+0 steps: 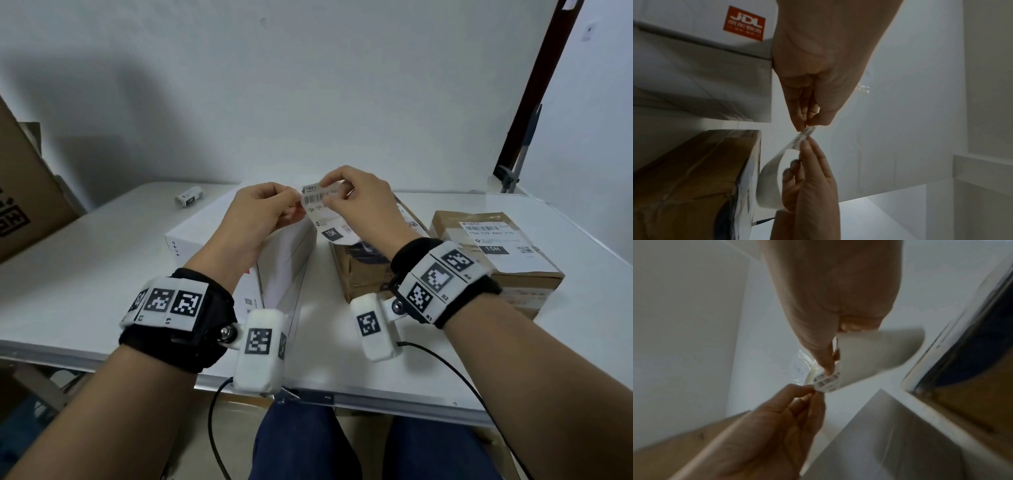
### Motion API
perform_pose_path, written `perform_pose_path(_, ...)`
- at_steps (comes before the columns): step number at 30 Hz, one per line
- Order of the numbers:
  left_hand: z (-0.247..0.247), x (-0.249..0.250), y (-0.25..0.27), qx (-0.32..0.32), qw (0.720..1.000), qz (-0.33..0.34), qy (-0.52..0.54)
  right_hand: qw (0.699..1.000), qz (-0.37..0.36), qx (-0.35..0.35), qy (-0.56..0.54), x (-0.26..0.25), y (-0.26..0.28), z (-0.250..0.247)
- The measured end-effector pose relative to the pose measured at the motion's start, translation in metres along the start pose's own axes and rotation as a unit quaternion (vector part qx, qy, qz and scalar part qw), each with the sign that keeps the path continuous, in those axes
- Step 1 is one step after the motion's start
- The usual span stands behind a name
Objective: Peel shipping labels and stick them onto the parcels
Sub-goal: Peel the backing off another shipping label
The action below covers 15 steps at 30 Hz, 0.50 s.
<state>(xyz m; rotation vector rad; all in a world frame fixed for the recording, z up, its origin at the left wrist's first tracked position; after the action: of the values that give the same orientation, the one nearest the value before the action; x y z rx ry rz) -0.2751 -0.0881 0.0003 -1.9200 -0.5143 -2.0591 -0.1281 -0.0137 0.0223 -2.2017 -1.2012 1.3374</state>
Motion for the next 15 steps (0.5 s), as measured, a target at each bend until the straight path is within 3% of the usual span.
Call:
perform_pose_path(5, 0.011, 0.003, 0.006, -0.004, 1.0, 0.016, -0.012, 0.988, 0.038, 0.036, -0.145, -0.004, 0.007, 0.005)
perform_pose_path(15, 0.025, 0.0, 0.014, 0.002, 0.999, 0.027, -0.017, 0.991, 0.036, 0.045, -0.122, -0.001, 0.012, -0.001)
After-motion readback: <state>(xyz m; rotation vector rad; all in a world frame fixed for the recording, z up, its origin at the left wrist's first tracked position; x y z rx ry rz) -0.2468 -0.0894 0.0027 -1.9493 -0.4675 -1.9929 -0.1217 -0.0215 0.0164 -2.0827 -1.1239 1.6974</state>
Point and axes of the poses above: each hand's wrist, its own y-axis away from the middle knuckle, its own z-axis out of the palm, x = y × z, the point moved 7 cm from there along -y, towards the middle knuckle, and after that the axes turned 14 degrees about -z, right-handed, at the moved point
